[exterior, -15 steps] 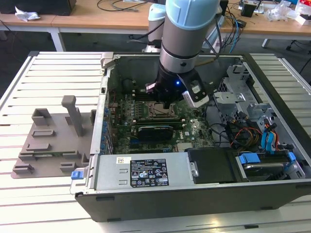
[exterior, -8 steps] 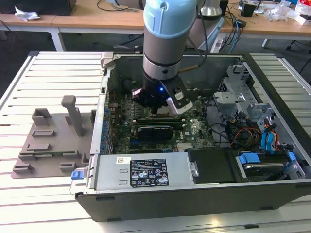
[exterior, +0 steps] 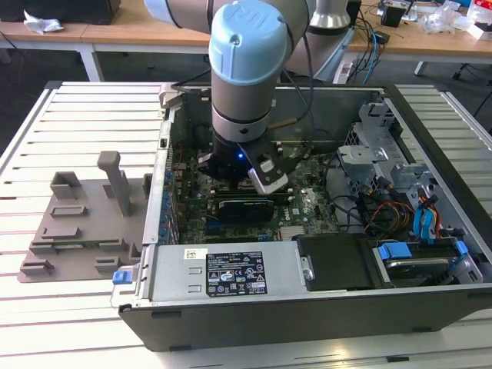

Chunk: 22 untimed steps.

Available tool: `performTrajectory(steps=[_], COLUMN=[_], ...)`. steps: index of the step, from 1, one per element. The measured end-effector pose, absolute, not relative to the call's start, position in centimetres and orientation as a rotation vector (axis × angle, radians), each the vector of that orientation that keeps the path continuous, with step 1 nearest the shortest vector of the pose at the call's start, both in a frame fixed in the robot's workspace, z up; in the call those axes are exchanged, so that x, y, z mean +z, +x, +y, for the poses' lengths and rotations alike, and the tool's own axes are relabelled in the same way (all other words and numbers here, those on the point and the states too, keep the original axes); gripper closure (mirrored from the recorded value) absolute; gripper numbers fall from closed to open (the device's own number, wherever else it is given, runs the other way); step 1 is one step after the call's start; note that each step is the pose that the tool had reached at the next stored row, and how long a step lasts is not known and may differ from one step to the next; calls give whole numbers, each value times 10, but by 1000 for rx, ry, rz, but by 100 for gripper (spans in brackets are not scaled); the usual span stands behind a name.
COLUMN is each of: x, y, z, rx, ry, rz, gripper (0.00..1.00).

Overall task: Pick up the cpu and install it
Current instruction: 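Install the second cpu locking lever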

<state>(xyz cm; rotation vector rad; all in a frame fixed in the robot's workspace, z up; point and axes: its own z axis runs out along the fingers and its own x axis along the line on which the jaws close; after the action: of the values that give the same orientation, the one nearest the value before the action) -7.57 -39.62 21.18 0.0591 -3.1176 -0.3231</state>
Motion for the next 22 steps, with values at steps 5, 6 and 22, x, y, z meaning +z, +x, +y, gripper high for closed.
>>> performTrajectory(steps=[5, 6, 22], x=[202, 200, 226], y=[-80, -81, -58], z=[-386, -384, -375], rx=[-323, -324, -233], ry=[59, 59, 59], rz=[-3117, -3117, -3125], gripper=[89, 89, 89])
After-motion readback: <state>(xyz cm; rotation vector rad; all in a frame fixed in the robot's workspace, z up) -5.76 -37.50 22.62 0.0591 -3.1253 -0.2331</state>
